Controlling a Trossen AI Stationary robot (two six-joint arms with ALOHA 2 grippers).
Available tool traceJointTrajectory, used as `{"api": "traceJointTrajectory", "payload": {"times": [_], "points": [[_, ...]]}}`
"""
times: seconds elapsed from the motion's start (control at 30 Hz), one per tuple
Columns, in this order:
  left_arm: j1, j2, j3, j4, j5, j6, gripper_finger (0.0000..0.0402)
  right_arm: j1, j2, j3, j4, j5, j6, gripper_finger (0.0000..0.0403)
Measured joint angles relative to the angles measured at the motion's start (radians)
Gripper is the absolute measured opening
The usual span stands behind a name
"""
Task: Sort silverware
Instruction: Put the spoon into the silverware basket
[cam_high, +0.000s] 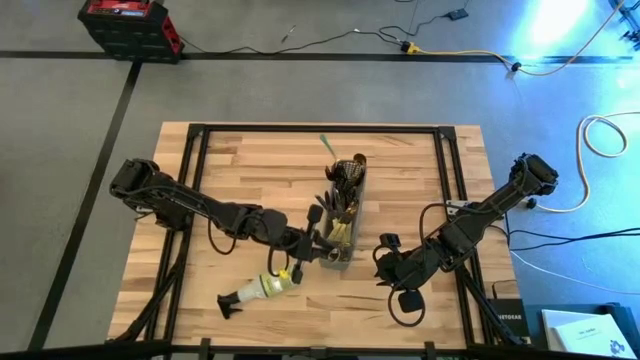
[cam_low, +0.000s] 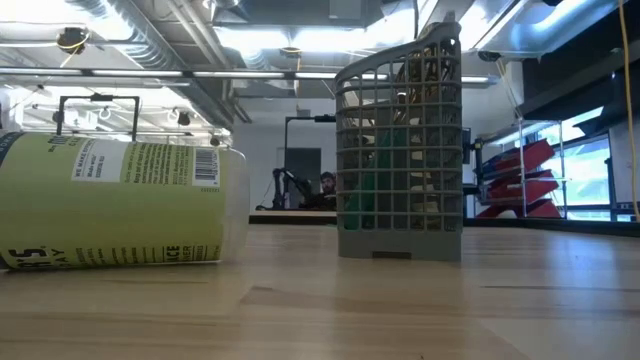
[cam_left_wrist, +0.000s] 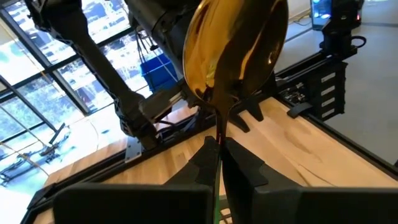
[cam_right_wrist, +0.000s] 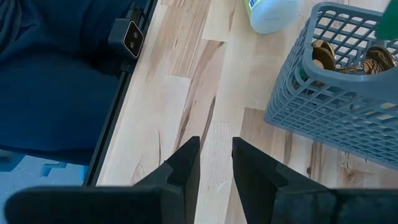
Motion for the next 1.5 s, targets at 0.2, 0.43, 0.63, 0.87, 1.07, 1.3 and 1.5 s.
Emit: {"api": "traceJointTrajectory", "payload": {"times": [0.2,0.43,0.63,0.87,1.07,1.3,1.5], "points": [[0.000,0.000,0.000,-0.005,0.000,-0.020,0.0000,0.000,0.000,0.000,0.000,0.000,0.000,0.0076],[0.000,0.000,0.000,-0.014,0.000,-0.015,0.0000,0.000,0.000,0.000,0.001,0.000,0.000,0.0076],[0.000,0.000,0.000,-0.012,0.000,-0.001,0.0000,0.000,0.000,0.000,0.038,0.082,0.000,0.0076],[0.018,0.000,0.001,-0.006,-0.001,0.006,0.0000,0.000,0.024,0.000,0.174,0.105,0.045,0.0076],[0.022,0.000,0.001,0.018,-0.001,0.005,0.0000,0.000,0.031,0.000,0.183,0.098,0.043,0.0076],[0.028,0.000,0.002,0.014,-0.002,0.011,0.0000,0.000,0.031,0.000,0.183,0.098,0.043,0.0076],[0.045,0.000,0.002,0.004,0.004,-0.041,0.0000,0.000,0.031,0.000,0.183,0.097,0.043,0.0076]]}}
